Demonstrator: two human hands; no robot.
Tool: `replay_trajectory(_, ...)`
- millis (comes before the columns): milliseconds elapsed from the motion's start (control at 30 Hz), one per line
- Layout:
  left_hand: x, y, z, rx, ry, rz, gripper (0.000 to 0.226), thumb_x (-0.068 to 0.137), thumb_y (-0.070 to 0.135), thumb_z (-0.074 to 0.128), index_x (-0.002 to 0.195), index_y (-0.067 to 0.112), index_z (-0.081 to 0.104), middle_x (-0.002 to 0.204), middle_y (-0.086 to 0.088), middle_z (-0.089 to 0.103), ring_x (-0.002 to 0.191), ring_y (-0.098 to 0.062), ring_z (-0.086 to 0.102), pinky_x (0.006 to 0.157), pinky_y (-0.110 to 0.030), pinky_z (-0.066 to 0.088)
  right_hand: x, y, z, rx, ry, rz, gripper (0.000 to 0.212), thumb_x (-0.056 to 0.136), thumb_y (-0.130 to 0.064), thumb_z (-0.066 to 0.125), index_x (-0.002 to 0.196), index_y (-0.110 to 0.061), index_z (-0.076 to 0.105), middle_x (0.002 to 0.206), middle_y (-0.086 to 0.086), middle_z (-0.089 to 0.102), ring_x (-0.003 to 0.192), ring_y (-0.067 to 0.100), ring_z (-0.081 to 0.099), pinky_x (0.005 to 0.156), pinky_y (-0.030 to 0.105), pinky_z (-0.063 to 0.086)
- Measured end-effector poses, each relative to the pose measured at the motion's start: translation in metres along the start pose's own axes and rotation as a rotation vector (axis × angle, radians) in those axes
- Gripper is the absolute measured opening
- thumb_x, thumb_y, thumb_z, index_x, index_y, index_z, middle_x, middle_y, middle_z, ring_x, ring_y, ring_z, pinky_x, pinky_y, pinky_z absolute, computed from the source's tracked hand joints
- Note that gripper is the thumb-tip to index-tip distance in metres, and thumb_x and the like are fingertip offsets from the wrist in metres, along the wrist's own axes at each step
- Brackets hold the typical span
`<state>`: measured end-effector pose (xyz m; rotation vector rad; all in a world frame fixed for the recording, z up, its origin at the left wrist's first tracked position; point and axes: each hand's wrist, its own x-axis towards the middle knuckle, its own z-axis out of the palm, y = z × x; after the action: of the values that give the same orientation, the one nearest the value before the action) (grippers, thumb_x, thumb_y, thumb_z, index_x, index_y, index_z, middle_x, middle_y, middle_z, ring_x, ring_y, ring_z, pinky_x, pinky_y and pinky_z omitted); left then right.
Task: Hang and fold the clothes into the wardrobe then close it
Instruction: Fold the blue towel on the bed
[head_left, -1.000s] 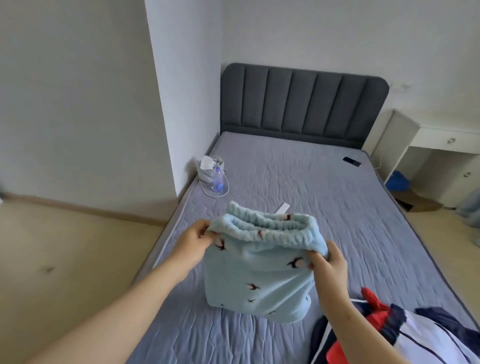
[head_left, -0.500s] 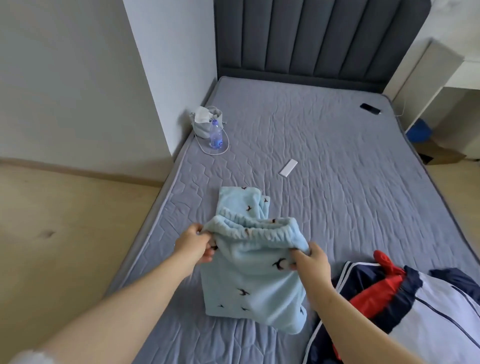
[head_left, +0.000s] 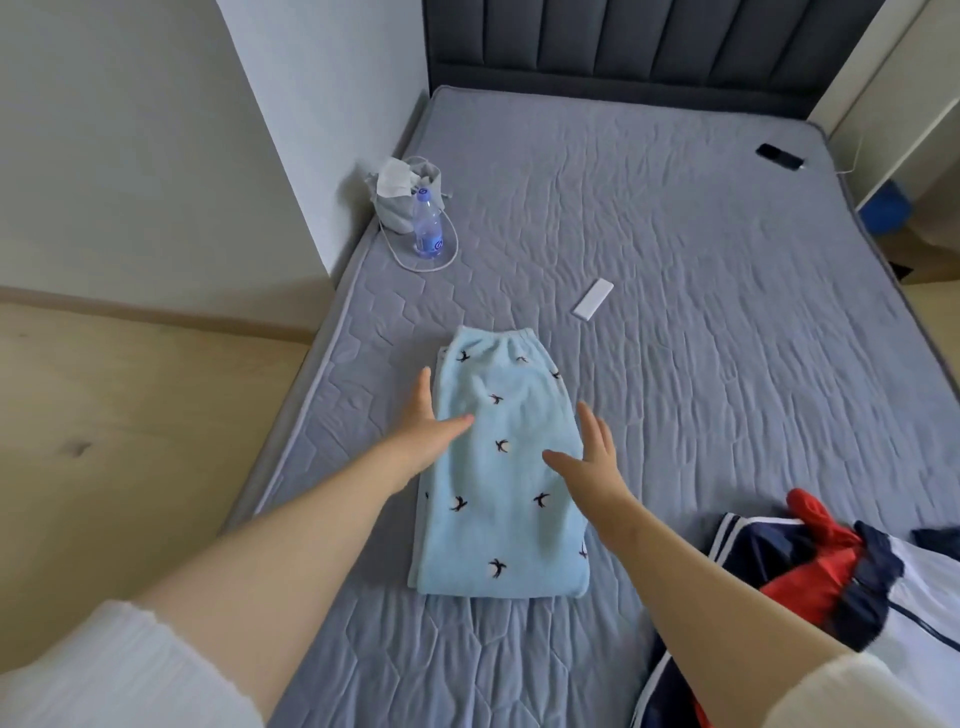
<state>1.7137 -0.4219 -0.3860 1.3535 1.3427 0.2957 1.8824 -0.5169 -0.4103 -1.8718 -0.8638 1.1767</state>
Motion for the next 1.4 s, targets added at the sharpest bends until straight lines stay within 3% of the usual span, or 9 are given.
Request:
replay_trajectory(100, 0.012, -0.026, 0.007, 0.123, 0.038, 0.005, 0.072, 0.093, 0.023, 0.054, 0.149, 0.026, 0.008, 0.156, 0.000, 0.011, 0.141, -0.018, 0.018, 0.109, -0.033, 0.023, 0.011, 0.024, 0.010, -0.011, -0.028, 0.056, 0.070, 0.092, -0.018, 0.053, 0.147, -0.036, 0.015, 0.156, -0.009, 0.005, 0.139, 0.013, 0.019, 0.104, 0.032, 0.032)
replay_trajectory(300, 0.031, -0.130, 0.047, 0.810, 0.013, 0.234, 0.042, 0.091, 0.016, 0.047, 0.133, 0.020, 0.042, 0.139, 0.003, 0.039, 0.120, -0.018, 0.045, 0.093, -0.032, 0.040, 0.020, 0.107, 0.045, -0.443, -0.058, 0.153, 0.051, 0.091, -0.025, 0.048, 0.139, -0.027, 0.031, 0.145, -0.005, 0.031, 0.111, 0.019, 0.047, 0.095, 0.038, 0.041)
replay_trajectory(467, 0.052, -0.224, 0.096, 1.027, -0.315, 0.253, 0.062, 0.089, 0.027, 0.052, 0.143, 0.019, 0.024, 0.151, 0.002, 0.018, 0.137, -0.017, 0.023, 0.103, -0.033, 0.032, 0.024, 0.206, 0.073, -1.074, -0.508, -0.013, 0.067, 0.093, -0.034, 0.044, 0.148, -0.031, 0.006, 0.157, -0.002, -0.005, 0.144, 0.023, 0.000, 0.114, 0.041, 0.009)
replay_trajectory(600, 0.065, -0.276, 0.124, 1.346, -0.367, 0.184, 0.086, 0.088, 0.046, 0.053, 0.149, 0.024, -0.004, 0.157, -0.002, -0.012, 0.143, -0.031, -0.011, 0.116, -0.044, 0.003, 0.040, 0.261, 0.088, -1.283, -0.464, -0.022, 0.083, 0.091, -0.037, 0.050, 0.147, -0.034, -0.011, 0.155, -0.001, -0.021, 0.143, 0.028, -0.015, 0.115, 0.048, 0.002)
replay_trajectory(667, 0.069, -0.291, 0.132, 1.428, -0.297, 0.187, 0.083, 0.092, 0.034, 0.050, 0.148, 0.025, -0.010, 0.156, -0.006, -0.016, 0.142, -0.035, -0.013, 0.116, -0.046, 0.002, 0.050, 0.276, 0.093, -1.342, -0.363, -0.060, 0.088, 0.089, -0.031, 0.053, 0.146, -0.035, -0.014, 0.155, 0.000, -0.020, 0.143, 0.030, -0.013, 0.114, 0.050, 0.004)
replay_trajectory(800, 0.079, -0.295, 0.133, 1.412, -0.155, 0.221, 0.071, 0.090, 0.000, 0.036, 0.149, 0.024, 0.005, 0.154, -0.014, 0.007, 0.142, -0.032, 0.015, 0.110, -0.041, 0.024, 0.070, 0.285, 0.088, -1.397, -0.241, -0.122, 0.085, 0.087, -0.018, 0.055, 0.146, -0.036, -0.004, 0.155, 0.001, -0.001, 0.137, 0.036, 0.017, 0.107, 0.045, 0.025)
replay_trajectory(933, 0.083, -0.277, 0.125, 1.321, -0.168, 0.185, 0.055, 0.082, -0.008, 0.040, 0.132, 0.016, 0.038, 0.120, -0.010, 0.051, 0.103, -0.031, 0.057, 0.075, -0.037, 0.044, 0.072, 0.267, 0.085, -1.340, -0.257, -0.151, 0.058, 0.085, -0.005, 0.049, 0.137, -0.026, 0.032, 0.134, 0.002, 0.042, 0.108, 0.033, 0.048, 0.079, 0.035, 0.037)
replay_trajectory(1200, 0.017, -0.249, 0.110, 1.141, -0.502, -0.021, 0.043, 0.082, 0.006, 0.045, 0.117, 0.030, 0.053, 0.114, -0.007, 0.059, 0.105, -0.029, 0.055, 0.072, -0.029, 0.039, -0.006, 0.228, 0.059, -1.248, -0.531, 0.036, 0.048, 0.085, -0.005, 0.045, 0.127, -0.028, 0.045, 0.117, 0.002, 0.056, 0.109, 0.028, 0.050, 0.072, 0.033, 0.038)
replay_trajectory(1400, -0.075, -0.250, 0.110, 1.050, -0.861, -0.230, 0.046, 0.082, 0.015, 0.054, 0.127, 0.027, 0.050, 0.137, -0.004, 0.045, 0.103, -0.023, 0.053, 0.068, -0.025, 0.038, -0.109, 0.222, 0.045, -1.146, -0.848, 0.218, 0.047, 0.088, -0.008, 0.037, 0.129, -0.028, 0.046, 0.125, 0.004, 0.055, 0.114, 0.028, 0.052, 0.083, 0.034, 0.044)
